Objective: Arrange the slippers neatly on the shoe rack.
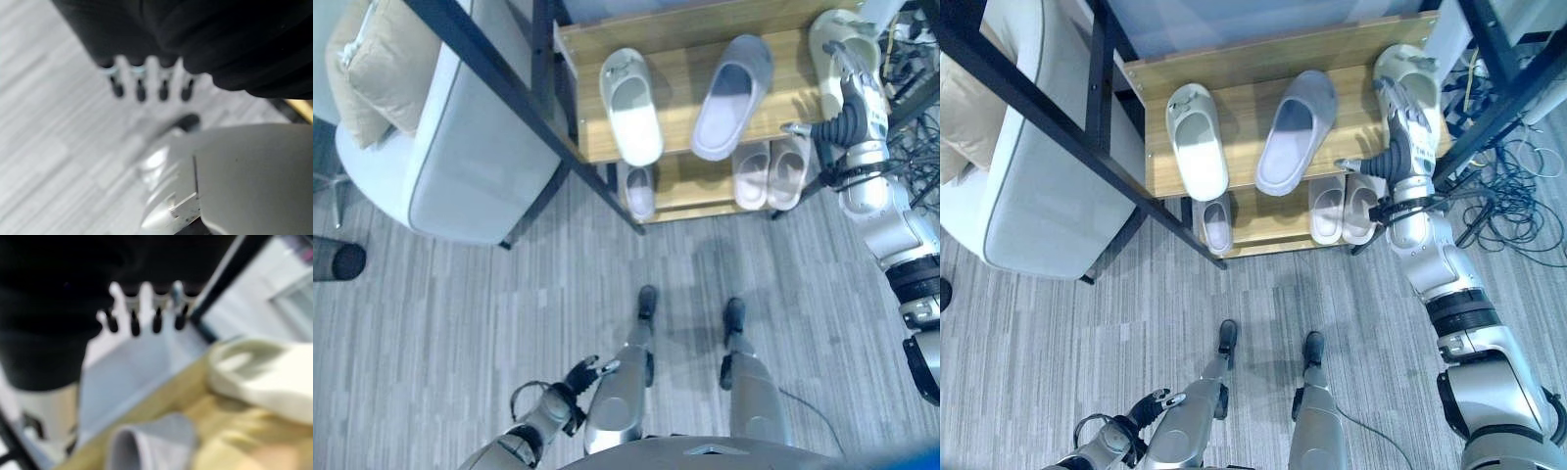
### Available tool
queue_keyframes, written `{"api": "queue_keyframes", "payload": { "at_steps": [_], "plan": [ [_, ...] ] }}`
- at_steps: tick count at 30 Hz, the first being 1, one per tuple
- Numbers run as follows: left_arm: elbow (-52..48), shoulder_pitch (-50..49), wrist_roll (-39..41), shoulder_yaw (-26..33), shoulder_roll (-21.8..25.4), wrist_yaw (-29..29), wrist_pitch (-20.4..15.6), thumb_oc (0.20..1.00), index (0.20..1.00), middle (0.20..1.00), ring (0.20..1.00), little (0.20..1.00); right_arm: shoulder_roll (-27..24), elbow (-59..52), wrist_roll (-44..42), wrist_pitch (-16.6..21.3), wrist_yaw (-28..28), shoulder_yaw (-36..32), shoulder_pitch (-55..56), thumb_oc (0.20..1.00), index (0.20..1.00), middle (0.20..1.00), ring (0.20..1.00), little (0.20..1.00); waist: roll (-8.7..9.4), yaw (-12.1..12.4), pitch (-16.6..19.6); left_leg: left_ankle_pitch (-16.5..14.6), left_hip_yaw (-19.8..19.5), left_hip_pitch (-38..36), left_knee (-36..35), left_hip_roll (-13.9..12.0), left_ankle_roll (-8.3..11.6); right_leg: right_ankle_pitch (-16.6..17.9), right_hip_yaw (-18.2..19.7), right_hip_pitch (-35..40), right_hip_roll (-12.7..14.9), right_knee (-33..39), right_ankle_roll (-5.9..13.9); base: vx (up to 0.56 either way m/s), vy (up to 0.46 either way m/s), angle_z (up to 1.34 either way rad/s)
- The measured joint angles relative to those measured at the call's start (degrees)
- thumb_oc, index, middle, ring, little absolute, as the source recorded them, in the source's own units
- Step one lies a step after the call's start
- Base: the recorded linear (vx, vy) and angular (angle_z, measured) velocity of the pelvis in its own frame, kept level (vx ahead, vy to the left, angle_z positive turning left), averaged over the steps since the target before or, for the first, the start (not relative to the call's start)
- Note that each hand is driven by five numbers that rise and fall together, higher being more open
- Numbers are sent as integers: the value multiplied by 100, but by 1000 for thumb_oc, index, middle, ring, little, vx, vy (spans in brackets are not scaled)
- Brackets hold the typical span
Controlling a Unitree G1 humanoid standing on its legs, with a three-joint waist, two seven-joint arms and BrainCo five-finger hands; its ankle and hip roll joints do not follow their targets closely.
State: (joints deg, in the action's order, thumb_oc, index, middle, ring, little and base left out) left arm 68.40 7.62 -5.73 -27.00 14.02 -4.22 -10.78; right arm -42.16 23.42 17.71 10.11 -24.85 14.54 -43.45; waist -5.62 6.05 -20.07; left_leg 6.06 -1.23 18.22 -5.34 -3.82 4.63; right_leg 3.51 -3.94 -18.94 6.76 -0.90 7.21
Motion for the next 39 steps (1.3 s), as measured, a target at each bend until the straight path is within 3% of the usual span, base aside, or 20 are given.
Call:
{"api": "queue_keyframes", "payload": {
  "at_steps": [4, 8, 14, 21, 25, 32, 39],
  "plan": [
    [-232, -72, 10, -43, 50, -63, -17, 1000, 1000, 1000, 1000, 1000, -1, 96, -5, 23, -242, 21, -446, 1000, 1000, 1000, 1000, 1000, -21, 40, 11, 214, -97, 62, 3, 5, -15, 222, -24, -9, -24, 47, -105, 60, -30, 6],
    [-435, -77, 11, -213, 117, -116, -89, 1000, 1000, 1000, 1000, 1000, -91, 1196, -63, -113, -381, 135, -960, 1000, 1000, 1000, 1000, 1000, -54, 128, 29, 454, -131, 103, 6, -7, -71, 306, -54, -42, -50, 79, -146, 38, -17, -7],
    [-541, 15, 15, -262, 110, -159, -144, 1000, 1000, 1000, 1000, 1000, -345, 1715, -384, -147, -509, 402, -1240, 1000, 1000, 1000, 1000, 1000, -134, 134, 31, 499, -242, 146, 10, 90, -164, 297, -201, -23, 12, 111, -151, 44, 6, 8],
    [-517, 88, 70, -282, 83, -332, -212, 1000, 1000, 1000, 1000, 1000, -311, 1504, -915, -62, -531, 365, -1290, 1000, 1000, 1000, 1000, 1000, -135, 298, 30, 509, -401, 312, 9, 99, -141, 291, -323, -22, 25, 249, -149, 47, 8, 13],
    [-534, 89, 70, -233, 78, -366, -221, 1000, 1000, 1000, 1000, 1000, -114, 953, -914, 44, -715, -63, -1089, 1000, 1000, 1000, 1000, 1000, -134, 259, 29, 534, -556, 489, 7, 101, -52, 293, -474, -102, 28, 256, -153, 16, -11, 14],
    [-617, 119, 60, -217, 56, -407, -214, 1000, 1000, 1000, 1000, 1000, -34, 670, -382, -1, -1017, -327, -491, 1000, 1000, 1000, 1000, 1000, -116, 261, 27, 617, -579, 667, 9, 135, -100, 327, -512, -260, 32, 241, -131, 4, -3, 5],
    [-620, 272, 69, -187, 57, -526, -193, 1000, 1000, 1000, 1000, 1000, 182, 673, -338, -55, -1007, -412, -233, 1000, 1000, 1000, 1000, 1000, 14, 203, -39, 625, -572, 648, 9, 129, -111, 327, -509, -239, 26, 255, -126, 0, 0, 0]
  ]
}}
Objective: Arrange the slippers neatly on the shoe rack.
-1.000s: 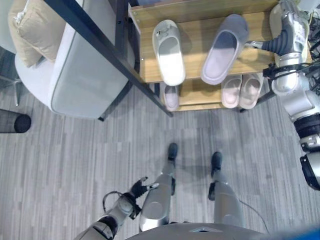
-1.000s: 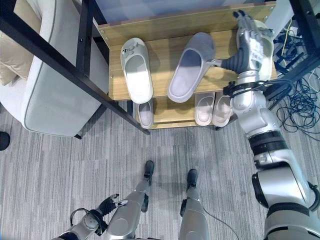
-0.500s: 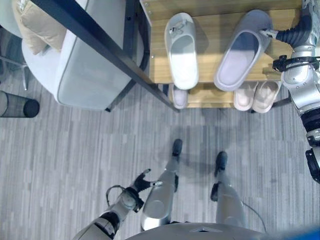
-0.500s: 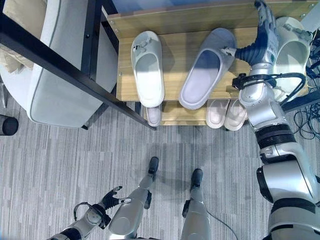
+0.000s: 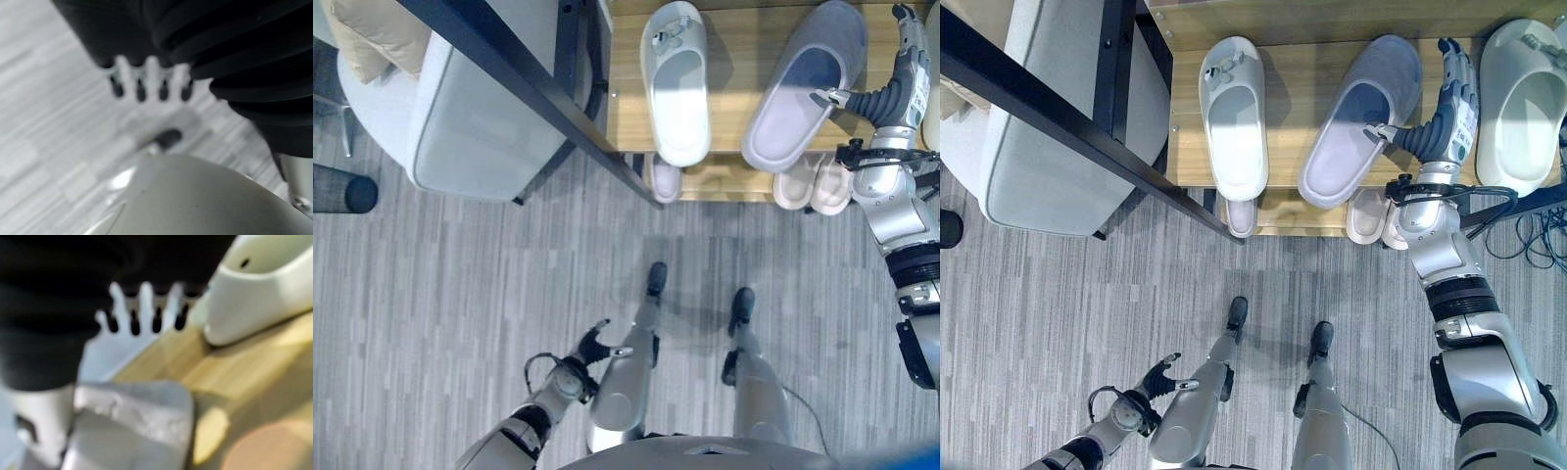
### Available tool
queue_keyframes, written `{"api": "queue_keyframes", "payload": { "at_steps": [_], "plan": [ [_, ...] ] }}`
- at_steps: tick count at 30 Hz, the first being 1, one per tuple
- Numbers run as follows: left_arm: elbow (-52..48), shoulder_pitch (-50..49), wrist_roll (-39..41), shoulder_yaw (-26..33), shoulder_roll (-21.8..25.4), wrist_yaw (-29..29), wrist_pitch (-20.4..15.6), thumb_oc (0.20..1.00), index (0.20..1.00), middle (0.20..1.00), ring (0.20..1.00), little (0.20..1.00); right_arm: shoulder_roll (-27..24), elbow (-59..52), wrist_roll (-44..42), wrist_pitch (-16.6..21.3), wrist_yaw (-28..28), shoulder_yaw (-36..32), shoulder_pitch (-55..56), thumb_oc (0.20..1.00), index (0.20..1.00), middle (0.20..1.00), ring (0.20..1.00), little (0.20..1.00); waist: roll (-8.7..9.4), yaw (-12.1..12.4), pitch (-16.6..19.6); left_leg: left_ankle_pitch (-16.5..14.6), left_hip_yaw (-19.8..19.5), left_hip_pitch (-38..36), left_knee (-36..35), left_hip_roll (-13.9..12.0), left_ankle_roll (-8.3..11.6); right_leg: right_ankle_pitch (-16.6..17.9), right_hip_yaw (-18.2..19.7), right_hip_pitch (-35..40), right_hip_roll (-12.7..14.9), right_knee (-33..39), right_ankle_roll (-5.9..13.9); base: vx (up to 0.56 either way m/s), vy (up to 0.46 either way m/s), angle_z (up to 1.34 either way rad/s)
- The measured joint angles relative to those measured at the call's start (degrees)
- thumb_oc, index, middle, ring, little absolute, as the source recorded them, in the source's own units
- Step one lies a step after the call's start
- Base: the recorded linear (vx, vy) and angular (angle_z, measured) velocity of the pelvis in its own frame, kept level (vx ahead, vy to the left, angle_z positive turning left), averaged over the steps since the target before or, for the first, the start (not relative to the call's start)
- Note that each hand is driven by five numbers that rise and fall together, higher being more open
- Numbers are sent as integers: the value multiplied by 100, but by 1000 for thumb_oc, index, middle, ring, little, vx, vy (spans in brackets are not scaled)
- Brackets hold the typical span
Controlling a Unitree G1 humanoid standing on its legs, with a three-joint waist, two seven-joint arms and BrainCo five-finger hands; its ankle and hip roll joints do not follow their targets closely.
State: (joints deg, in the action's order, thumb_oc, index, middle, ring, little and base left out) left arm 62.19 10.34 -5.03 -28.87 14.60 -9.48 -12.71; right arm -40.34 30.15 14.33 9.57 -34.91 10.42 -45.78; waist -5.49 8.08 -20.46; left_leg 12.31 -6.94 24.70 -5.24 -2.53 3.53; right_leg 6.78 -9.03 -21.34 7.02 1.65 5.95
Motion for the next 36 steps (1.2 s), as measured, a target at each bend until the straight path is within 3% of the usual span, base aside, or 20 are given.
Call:
{"api": "queue_keyframes", "payload": {
  "at_steps": [3, 4, 5, 6, 7, 10, 14, 19, 23, 25, 27, 30, 31, 32, 34, 36],
  "plan": [
    [15, -2, 4, 0, 4, -45, 2, 1000, 1000, 1000, 1000, 1000, 14, 344, -2, -14, 83, 230, -106, 1000, 1000, 1000, 1000, 1000, 52, 24, 14, 2, 6, -45, 0, -6, -2, 7, 3, 43, -4, 2, 5, 0, 0, 0],
    [13, -4, 8, 0, 11, -50, 2, 1000, 1000, 1000, 1000, 1000, 29, 438, -6, -33, 101, 317, -141, 846, 846, 846, 846, 846, 69, 31, 17, 1, 5, -63, 0, -7, -1, 7, 2, 64, -5, 2, 5, 0, 0, 0],
    [13, -5, 8, -1, 16, -50, 2, 1000, 1000, 1000, 1000, 1000, 48, 488, -6, -37, 110, 345, -167, 464, 464, 464, 464, 464, 78, 30, 18, 1, 5, -70, 0, -8, -1, 7, 2, 71, -6, 2, 5, 0, 0, 0],
    [11, -9, 19, -1, 26, -52, 1, 1000, 1000, 1000, 1000, 1000, 119, 580, -8, -41, 120, 349, -206, 278, 278, 278, 278, 278, 97, 28, 20, 1, 3, -77, 0, -9, -1, 9, 1, 82, -8, 2, 5, 0, 0, 0],
    [13, -11, 49, 0, 34, -57, 0, 1000, 1000, 1000, 1000, 1000, 174, 736, -35, -40, 143, 401, -279, 200, 200, 200, 200, 200, 112, 47, 20, 1, -2, -78, 0, -9, 0, 17, 0, 86, -7, 2, 7, 0, 0, 0],
    [16, -45, 135, 5, 42, -90, 0, 1000, 1000, 1000, 1000, 1000, 197, 1216, -157, -43, 185, 561, -588, 200, 200, 200, 200, 200, 141, 72, 34, 9, -9, -82, 0, -7, 11, 41, 0, 91, -5, 4, 14, 0, 0, 0],
    [111, -73, 163, 16, 121, -96, -5, 1000, 1000, 1000, 1000, 1000, 201, 1618, -235, -138, 228, 602, -825, 200, 200, 200, 200, 200, 331, 99, 141, 22, -40, -82, -1, -12, 28, 45, -36, 122, 2, 37, 13, -4, 1, 3],
    [112, -78, 159, 14, 146, -98, -4, 1000, 1000, 1000, 1000, 1000, 190, 1622, -350, -233, 130, 559, -781, 200, 200, 200, 200, 200, 353, 71, 153, 27, -151, -81, -1, 3, 59, 51, -139, 178, 11, 46, 4, -14, 16, 11],
    [110, -85, 148, 28, 131, -173, -1, 1000, 1000, 1000, 1000, 1000, 201, 769, -266, -247, 75, 481, -233, 200, 200, 200, 200, 200, 357, 66, 153, 26, -145, -76, 0, 11, 61, 53, -134, 166, 6, 46, 0, 1, 45, 0],
    [114, -113, 110, 168, 107, -185, -2, 1000, 1000, 1000, 1000, 1000, 226, -726, 0, -226, 47, -91, 920, 200, 200, 200, 200, 200, 419, 78, 122, -5, -126, -60, 54, 31, 28, 46, -119, 167, 14, 44, 4, 41, 122, -3],
    [162, -220, 91, 474, 178, -167, -5, 1000, 1000, 1000, 1000, 1000, 459, -2253, 410, -95, 91, -479, 2515, 200, 200, 200, 200, 200, 667, -34, 135, -165, 41, -62, 256, 96, -45, 30, 25, 179, 79, 35, 26, 61, 169, -25],
    [493, -219, -19, 677, 217, -162, 78, 1000, 1000, 1000, 1000, 1000, 762, -2641, 558, 94, 293, -461, 3464, 200, 200, 200, 200, 200, 855, -423, 123, -599, 266, -85, 741, 285, -190, -33, 195, 66, 234, -431, 132, 42, 288, -35],
    [543, -188, -11, 690, 207, -157, 96, 1000, 1000, 1000, 1000, 1000, 770, -2688, 555, 103, 385, -415, 3535, 200, 200, 200, 200, 200, 791, -520, 73, -820, 302, 48, 1148, 324, -320, -69, 269, -339, 296, -1156, 181, 155, 177, -97],
    [582, -226, -9, 781, 136, -140, 114, 1000, 1000, 1000, 1000, 1000, 634, -2665, 555, 159, 586, -275, 3623, 200, 200, 200, 200, 200, 704, -606, -61, -1075, 607, 1, 1512, 181, -550, -60, 307, -1032, 372, -2572, 463, 146, 97, -99],
    [661, -254, 0, 833, 148, -140, 119, 1000, 1000, 1000, 1000, 1000, 526, -2684, 566, 169, 792, -159, 3871, 200, 200, 200, 200, 200, 711, -791, -80, -1202, 725, -121, 1557, 216, -631, -334, 250, -1269, 466, -3000, 599, 228, -48, -77],
    [732, -185, 75, 1028, 158, -138, 112, 1000, 1000, 1000, 1000, 1000, 546, -2637, 559, 319, 939, -95, 4065, 200, 200, 200, 200, 200, 784, -911, -312, -1185, 879, -177, 1479, 197, -657, -495, 164, -1262, 471, -2518, 594, 259, -121, -48]
  ]
}}
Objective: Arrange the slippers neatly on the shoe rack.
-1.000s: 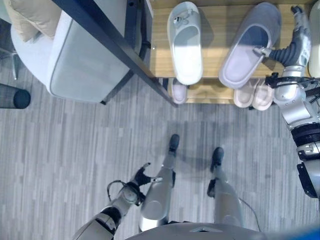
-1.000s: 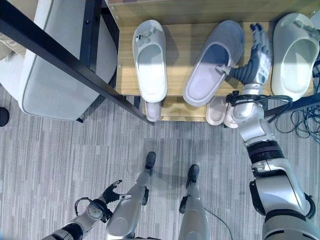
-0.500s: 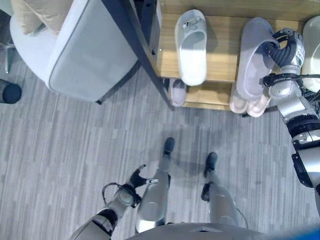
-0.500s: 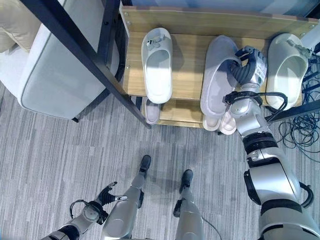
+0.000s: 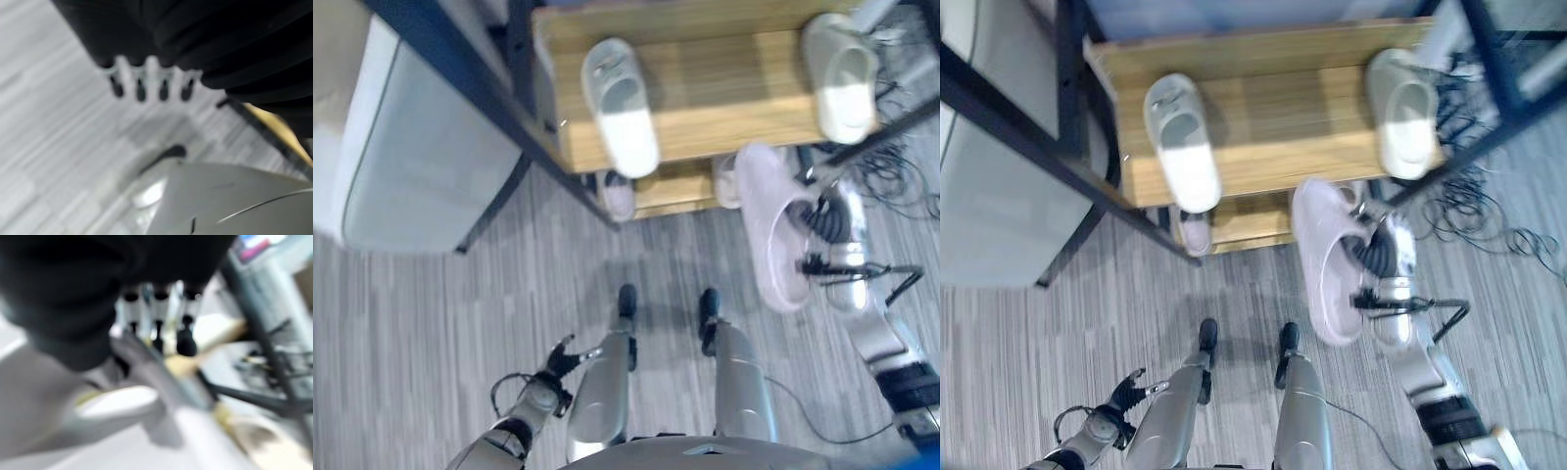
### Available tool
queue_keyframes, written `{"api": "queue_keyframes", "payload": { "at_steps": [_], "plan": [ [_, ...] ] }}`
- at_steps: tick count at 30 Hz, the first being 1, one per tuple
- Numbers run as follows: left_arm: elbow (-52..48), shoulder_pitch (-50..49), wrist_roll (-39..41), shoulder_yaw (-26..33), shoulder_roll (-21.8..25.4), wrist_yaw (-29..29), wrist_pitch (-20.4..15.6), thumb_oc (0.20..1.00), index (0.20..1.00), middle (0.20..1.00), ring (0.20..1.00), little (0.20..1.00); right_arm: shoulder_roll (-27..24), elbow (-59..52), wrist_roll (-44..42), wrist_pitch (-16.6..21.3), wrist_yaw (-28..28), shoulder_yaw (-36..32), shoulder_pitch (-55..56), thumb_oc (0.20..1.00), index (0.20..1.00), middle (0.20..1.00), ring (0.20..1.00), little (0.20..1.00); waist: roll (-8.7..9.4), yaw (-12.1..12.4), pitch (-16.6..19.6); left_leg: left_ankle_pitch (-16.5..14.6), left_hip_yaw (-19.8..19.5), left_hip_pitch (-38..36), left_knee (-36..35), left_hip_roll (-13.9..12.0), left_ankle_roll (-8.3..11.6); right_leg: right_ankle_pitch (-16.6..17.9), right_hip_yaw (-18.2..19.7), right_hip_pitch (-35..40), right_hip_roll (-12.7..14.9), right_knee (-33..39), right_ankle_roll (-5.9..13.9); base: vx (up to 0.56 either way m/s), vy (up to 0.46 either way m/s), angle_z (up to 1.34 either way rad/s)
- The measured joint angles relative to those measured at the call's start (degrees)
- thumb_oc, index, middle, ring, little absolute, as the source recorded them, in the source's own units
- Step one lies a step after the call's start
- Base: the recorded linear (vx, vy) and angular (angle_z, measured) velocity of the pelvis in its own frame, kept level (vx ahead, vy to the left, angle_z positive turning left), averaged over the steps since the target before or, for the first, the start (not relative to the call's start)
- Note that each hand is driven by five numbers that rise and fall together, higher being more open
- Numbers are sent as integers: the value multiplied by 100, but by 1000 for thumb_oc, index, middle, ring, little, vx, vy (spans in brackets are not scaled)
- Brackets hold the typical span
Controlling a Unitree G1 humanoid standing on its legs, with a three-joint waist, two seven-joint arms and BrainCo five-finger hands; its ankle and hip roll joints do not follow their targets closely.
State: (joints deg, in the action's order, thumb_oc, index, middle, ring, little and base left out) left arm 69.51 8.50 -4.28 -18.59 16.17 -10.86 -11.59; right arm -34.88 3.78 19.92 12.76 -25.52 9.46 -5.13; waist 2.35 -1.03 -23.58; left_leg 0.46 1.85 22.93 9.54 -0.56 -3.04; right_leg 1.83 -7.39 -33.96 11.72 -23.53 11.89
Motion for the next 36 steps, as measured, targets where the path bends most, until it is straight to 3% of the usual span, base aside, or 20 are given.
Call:
{"api": "queue_keyframes", "payload": {
  "at_steps": [2, 6, 8, 9, 10, 11, 12, 13, 14, 15, 16, 17, 18, 20, 23, 25, 30, 32, 33, 36],
  "plan": [
    [198, 253, 146, 234, -4, 76, 18, 1000, 1000, 1000, 1000, 1000, -1, 381, -3, 44, 168, 133, -35, 200, 200, 200, 200, 200, 47, -10, -255, 142, 40, 10, -27, 31, -41, 49, 16, 197, -1, 1130, 75, 211, -246, -21],
    [-85, 286, 187, 285, -34, 95, -41, 1000, 1000, 1000, 1000, 1000, 41, 523, -11, -4, 314, 185, 280, 200, 200, 200, 200, 200, -122, -107, -449, 201, -221, 140, -117, 139, 177, 68, 180, 677, -64, 1677, -25, 77, -183, 41],
    [-123, 291, 335, 288, -26, 71, -27, 1000, 1000, 1000, 1000, 1000, -2, 678, -5, 57, 370, 338, 69, 200, 200, 200, 200, 200, -195, -147, -527, 205, -421, 215, -125, -1, 285, 350, 76, 633, -268, 1621, -345, -24, -372, 76],
    [-674, 96, 571, 267, -5, -79, -80, 1000, 1000, 1000, 1000, 1000, -97, 780, -8, 86, 357, 427, -117, 200, 200, 200, 200, 200, -350, -95, -568, 189, -702, 982, 1154, -284, 771, -19, -198, 424, -593, 1027, -960, 48, -266, 106],
    [-1036, 121, 620, 256, 137, -108, -133, 1000, 1000, 1000, 1000, 1000, -121, 796, -10, 94, 343, 406, -61, 200, 200, 200, 200, 200, -304, -113, -597, 382, -719, 1550, 1895, -254, 925, -95, -375, 239, -485, 679, -1173, 223, -133, 126],
    [-1107, 256, 621, 212, 189, -132, -165, 1000, 1000, 1000, 1000, 1000, -147, 867, -8, 91, 346, 410, -93, 200, 200, 200, 200, 200, -227, -48, -603, 458, -717, 1724, 1877, -258, 957, -206, -566, 155, -445, 563, -1350, 305, -9, 94],
    [-1121, 369, 646, 167, 231, -147, -159, 1000, 1000, 1000, 1000, 1000, -157, 862, -10, 91, 344, 399, -169, 200, 200, 200, 200, 200, -126, 114, -595, 208, -672, 1823, 2066, -223, 850, -243, -572, 109, -447, 558, -1392, 255, 56, 55],
    [-1100, 415, 711, 132, 231, -180, -130, 1000, 1000, 1000, 1000, 1000, -138, 891, -19, 95, 309, 464, -295, 200, 200, 200, 200, 200, -106, 162, -570, 46, -394, 1747, 1799, -254, 772, -364, -606, 114, -448, 747, -1260, 144, 87, 43],
    [-1097, 459, 724, 77, 204, -234, -143, 1000, 1000, 1000, 1000, 1000, -142, 944, -41, 102, 231, 496, -527, 200, 200, 200, 200, 200, -163, 85, -546, 56, -198, 1640, 894, -298, 755, -517, -657, 152, -513, 1079, -995, 93, 105, 37],
    [-1122, 496, 730, 65, 164, -295, -245, 1000, 1000, 1000, 1000, 1000, -226, 1002, -56, 103, 184, 487, -770, 200, 200, 200, 200, 200, -239, 198, -545, 102, -108, 1442, -263, -506, 838, -509, -840, -71, -679, 702, -1011, 69, 98, 25],
    [-1205, 432, 723, 0, 225, -289, -252, 1000, 1000, 1000, 1000, 1000, -191, 998, -48, 97, 189, 486, -845, 200, 200, 200, 200, 200, -173, 271, -615, 155, -49, 1085, -843, -527, 917, -603, -630, 199, -618, 467, -963, 106, 182, -1],
    [-1186, 402, 728, 50, 166, -327, -206, 1000, 1000, 1000, 1000, 1000, -209, 1089, -45, 99, 164, 514, -1046, 200, 200, 200, 200, 200, -280, 385, -692, 175, -120, 906, -1042, -709, 938, -626, -479, 290, -907, 540, -1305, 119, 176, -24],
    [-947, 383, 724, 205, 117, -363, -226, 1000, 1000, 1000, 1000, 1000, -192, 922, -36, 76, 71, 551, -1136, 200, 200, 200, 200, 200, -196, 538, -738, 342, -108, 598, -1518, -745, 749, -546, -414, 282, -1007, 566, -1296, 247, 269, -31],
    [-376, 489, 751, 525, -43, -492, -249, 1000, 1000, 1000, 1000, 1000, -164, 908, 4, 123, 34, 665, -1204, 200, 200, 200, 200, 200, -9, 492, -766, 832, -281, 723, -1045, -535, 722, -642, -181, 277, -902, 554, -1187, 296, 296, -49],
    [-114, 647, 753, 548, 10, -578, -236, 1000, 1000, 1000, 1000, 1000, -115, 1166, -3, 125, 57, 784, -1216, 200, 200, 200, 200, 200, 34, 458, -744, 937, -168, 786, -634, -403, 568, -522, -74, 446, -734, 750, -953, 173, 161, -27],
    [-173, 644, 742, 549, 126, -586, -230, 1000, 1000, 1000, 1000, 1000, 17, 1315, -16, 139, 80, 790, -992, 200, 200, 200, 200, 200, 132, 458, -725, 763, -72, 732, -533, -185, 381, -354, -57, 595, -520, 889, -784, 97, 131, 7],
    [-219, 561, 743, 539, 371, -786, -184, 1000, 1000, 1000, 1000, 1000, 335, 1273, -44, 169, 189, 1111, -673, 200, 200, 200, 200, 200, 100, 441, -713, 375, -76, 550, -111, -6, 15, -274, 35, 69, -104, -676, -395, 171, -40, 4],
    [-325, 597, 747, 533, 451, -849, -187, 1000, 1000, 1000, 1000, 1000, 336, 1235, -42, 191, 195, 1149, -656, 200, 200, 200, 200, 200, 118, 460, -716, 354, -143, 572, -112, 77, 57, -319, 37, -1, 116, -259, -331, 204, -271, 20],
    [-412, 609, 756, 539, 463, -910, -211, 1000, 1000, 1000, 1000, 1000, 340, 1309, -42, 200, 195, 1164, -751, 200, 200, 200, 200, 200, 119, 451, -716, 363, -219, 599, -141, 122, 69, -247, 44, 55, 213, 436, -262, 157, -253, 24],
    [-421, 698, 819, 614, 335, -1050, -309, 1000, 1000, 1000, 1000, 1000, 332, 1603, -42, 189, 182, 1154, -930, 200, 200, 200, 200, 200, 117, 385, -719, 328, -465, 611, -119, 286, 109, 330, 211, 218, 314, 1940, -65, 105, -417, 48]
  ]
}}
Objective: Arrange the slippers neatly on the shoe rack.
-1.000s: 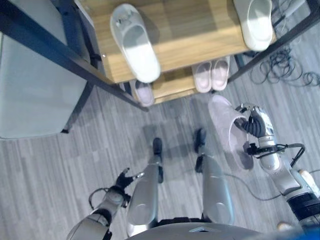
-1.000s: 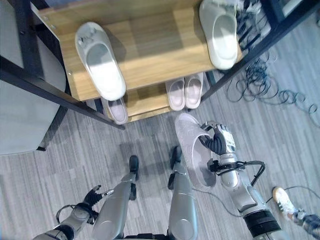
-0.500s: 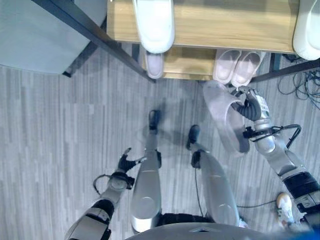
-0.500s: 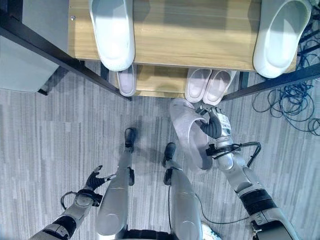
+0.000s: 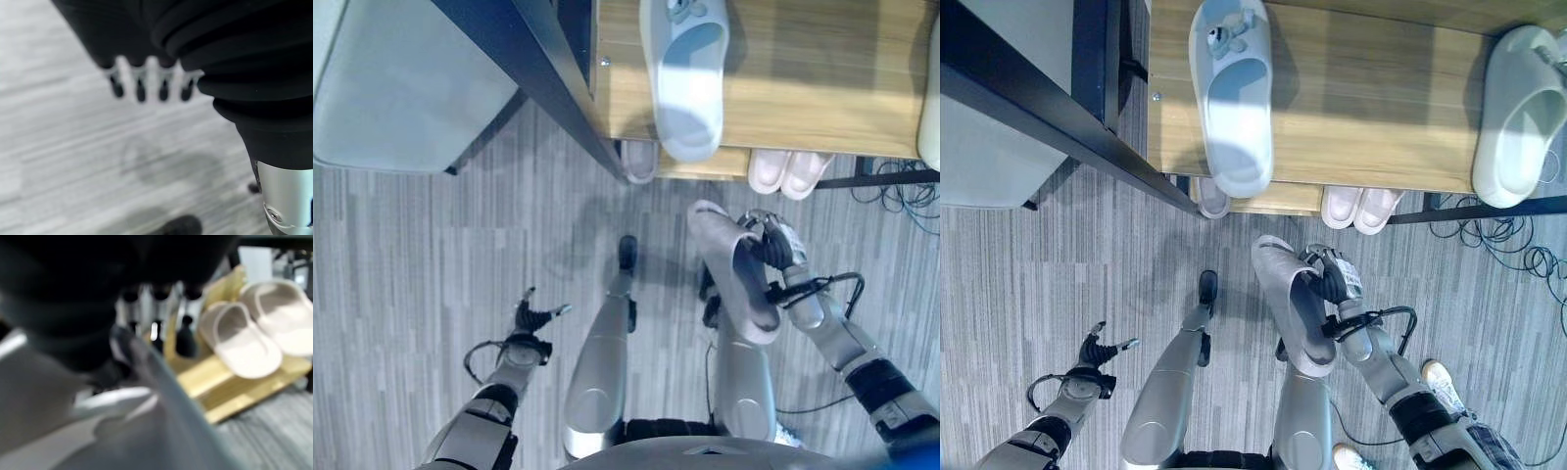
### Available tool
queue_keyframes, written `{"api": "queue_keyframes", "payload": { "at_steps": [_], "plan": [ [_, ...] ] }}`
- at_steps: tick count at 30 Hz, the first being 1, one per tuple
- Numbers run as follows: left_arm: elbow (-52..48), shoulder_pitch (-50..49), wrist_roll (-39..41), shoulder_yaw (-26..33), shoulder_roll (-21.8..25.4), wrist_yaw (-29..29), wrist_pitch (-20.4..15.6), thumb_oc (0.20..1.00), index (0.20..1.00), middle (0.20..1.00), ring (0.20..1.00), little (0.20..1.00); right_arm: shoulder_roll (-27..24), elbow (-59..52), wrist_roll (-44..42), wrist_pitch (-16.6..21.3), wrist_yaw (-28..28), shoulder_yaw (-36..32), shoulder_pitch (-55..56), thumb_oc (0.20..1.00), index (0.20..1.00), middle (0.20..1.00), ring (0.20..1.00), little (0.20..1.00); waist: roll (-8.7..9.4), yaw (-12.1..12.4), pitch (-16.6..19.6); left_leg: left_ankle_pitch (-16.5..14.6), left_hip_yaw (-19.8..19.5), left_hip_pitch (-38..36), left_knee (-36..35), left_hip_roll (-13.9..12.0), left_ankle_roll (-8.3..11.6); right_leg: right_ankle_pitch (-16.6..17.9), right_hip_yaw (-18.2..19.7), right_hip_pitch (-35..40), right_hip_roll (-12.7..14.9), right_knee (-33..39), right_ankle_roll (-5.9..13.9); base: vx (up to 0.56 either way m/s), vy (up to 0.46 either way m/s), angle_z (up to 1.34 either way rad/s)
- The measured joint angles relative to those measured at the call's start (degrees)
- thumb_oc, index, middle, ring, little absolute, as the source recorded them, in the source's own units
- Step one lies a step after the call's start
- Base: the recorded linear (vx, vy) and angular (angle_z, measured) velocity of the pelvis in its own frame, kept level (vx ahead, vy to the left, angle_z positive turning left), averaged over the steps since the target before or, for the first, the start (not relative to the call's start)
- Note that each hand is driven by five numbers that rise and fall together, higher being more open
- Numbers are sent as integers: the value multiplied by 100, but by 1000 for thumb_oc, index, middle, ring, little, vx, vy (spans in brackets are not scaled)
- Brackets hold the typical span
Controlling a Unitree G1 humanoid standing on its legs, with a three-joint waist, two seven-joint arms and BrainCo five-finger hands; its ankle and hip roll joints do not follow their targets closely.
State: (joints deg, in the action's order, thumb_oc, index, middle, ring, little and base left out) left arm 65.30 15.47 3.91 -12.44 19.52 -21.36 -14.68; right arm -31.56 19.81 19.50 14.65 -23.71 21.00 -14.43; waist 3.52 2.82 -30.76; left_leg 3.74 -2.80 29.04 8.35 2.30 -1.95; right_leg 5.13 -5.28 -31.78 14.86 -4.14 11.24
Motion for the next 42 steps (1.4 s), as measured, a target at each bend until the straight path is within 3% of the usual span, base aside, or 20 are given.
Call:
{"api": "queue_keyframes", "payload": {
  "at_steps": [2, 3, 6, 8, 10, 11, 13, 14, 19, 23, 30, 37, 39, 42],
  "plan": [
    [-427, -5, 1, -172, -25, -137, -9, 1000, 1000, 1000, 1000, 1000, -6, 77, -18, 10, -132, -5, 101, 200, 200, 200, 200, 200, -55, -64, 41, -25, -295, 268, 273, 93, 141, 188, -38, 52, -89, 74, -59, 40, -421, 121],
    [-746, 21, -2, -254, 61, -189, -183, 1000, 1000, 1000, 1000, 1000, 45, 279, -13, -1, -187, 108, 43, 200, 200, 200, 200, 200, 75, -66, 33, -11, -647, 366, 291, 260, 268, 263, -34, 88, -162, -111, -286, 41, -361, 133],
    [-978, -13, 2, -422, -1, -313, -246, 1000, 1000, 1000, 1000, 1000, 96, 466, 34, 1, -196, 280, -307, 200, 200, 200, 200, 200, -25, 67, 17, 107, -1021, 486, 106, -78, 563, 204, -349, -13, -501, -253, -496, 10, -250, 51],
    [-1106, -102, -6, -594, -42, -372, -267, 1000, 1000, 1000, 1000, 1000, 119, 364, 40, 83, -331, 224, -378, 200, 200, 200, 200, 200, -45, 49, 13, 253, -1164, 481, -270, -455, 749, 43, -760, -21, -744, -360, -676, 5, -219, 62],
    [-1571, -159, -8, -606, -19, -412, -254, 1000, 1000, 1000, 1000, 1000, 110, 360, 25, 88, -551, 169, -327, 200, 200, 200, 200, 200, -40, -156, 18, -26, -301, 738, -361, -928, 544, -270, -1169, -175, -734, -650, -910, 42, -51, 91],
    [-1701, -126, -6, -604, -8, -427, -326, 1000, 1000, 1000, 1000, 1000, 117, 365, 21, 67, -603, 109, -307, 200, 200, 200, 200, 200, -21, -197, 21, -29, 72, 820, -420, -999, 557, -336, -1244, -358, -638, -793, -996, 14, 6, 62],
    [-1683, -32, -1, -535, -32, -486, -437, 1000, 1000, 1000, 1000, 1000, 9, 386, 37, 45, -638, 107, -555, 200, 200, 200, 200, 200, -43, -184, 4, 319, 322, 827, -641, -1111, 582, -462, -1159, -672, -629, -1113, -970, 11, -13, -11],
    [-1513, 23, 14, -378, -59, -570, -434, 1000, 1000, 1000, 1000, 1000, 26, 446, 44, 32, -688, 311, -736, 200, 200, 200, 200, 200, -20, -167, 6, 512, 260, 882, -529, -1096, 651, -482, -978, -824, -650, -1260, -924, 11, -16, -51],
    [-1484, 48, 178, 94, 78, -649, -448, 1000, 1000, 1000, 1000, 1000, 160, 370, 92, 33, -699, 269, -698, 200, 200, 200, 200, 200, -78, -128, 4, 741, 219, 623, -634, -987, 698, -506, -946, -615, -559, -1277, -854, 36, 10, -4],
    [-971, 61, 178, 134, 119, -637, -466, 1000, 1000, 1000, 1000, 1000, 233, 369, 92, 42, -689, 225, -520, 200, 200, 200, 200, 200, -92, -113, 18, 683, 227, 217, -671, -894, 624, -524, -952, -153, -482, -1132, -826, 10, 38, 7],
    [-714, 62, 179, 110, 107, -603, -460, 1000, 1000, 1000, 1000, 1000, 407, 478, -37, 55, -625, 88, -310, 200, 200, 200, 200, 200, -117, -189, 62, 692, 221, 181, -690, -840, 611, -441, -942, -74, -447, -1029, -744, -14, 14, 0],
    [-740, 45, 172, -107, -51, -522, -444, 1000, 1000, 1000, 1000, 1000, 430, 501, -239, 55, -565, 80, -195, 200, 200, 200, 200, 200, -119, -239, 64, 700, 309, 163, -732, -844, 630, -245, -812, -62, -488, -814, -691, 7, -3, -9],
    [-797, 47, 182, -346, -116, -475, -431, 1000, 1000, 1000, 1000, 1000, 429, 499, -284, 62, -529, 75, -152, 200, 200, 200, 200, 200, -220, -312, 120, 800, 372, -1, -915, -840, 598, -83, -803, 145, -533, -482, -664, 31, 0, -6],
    [-1245, 131, 910, -837, -92, 365, -351, 1000, 1000, 1000, 1000, 1000, 402, 577, -2063, 139, -84, -210, -540, 200, 200, 200, 200, 200, -288, -227, 167, 734, 376, 427, -656, -794, 597, -184, -809, -325, -437, -835, -665, 7, 44, 4]
  ]
}}
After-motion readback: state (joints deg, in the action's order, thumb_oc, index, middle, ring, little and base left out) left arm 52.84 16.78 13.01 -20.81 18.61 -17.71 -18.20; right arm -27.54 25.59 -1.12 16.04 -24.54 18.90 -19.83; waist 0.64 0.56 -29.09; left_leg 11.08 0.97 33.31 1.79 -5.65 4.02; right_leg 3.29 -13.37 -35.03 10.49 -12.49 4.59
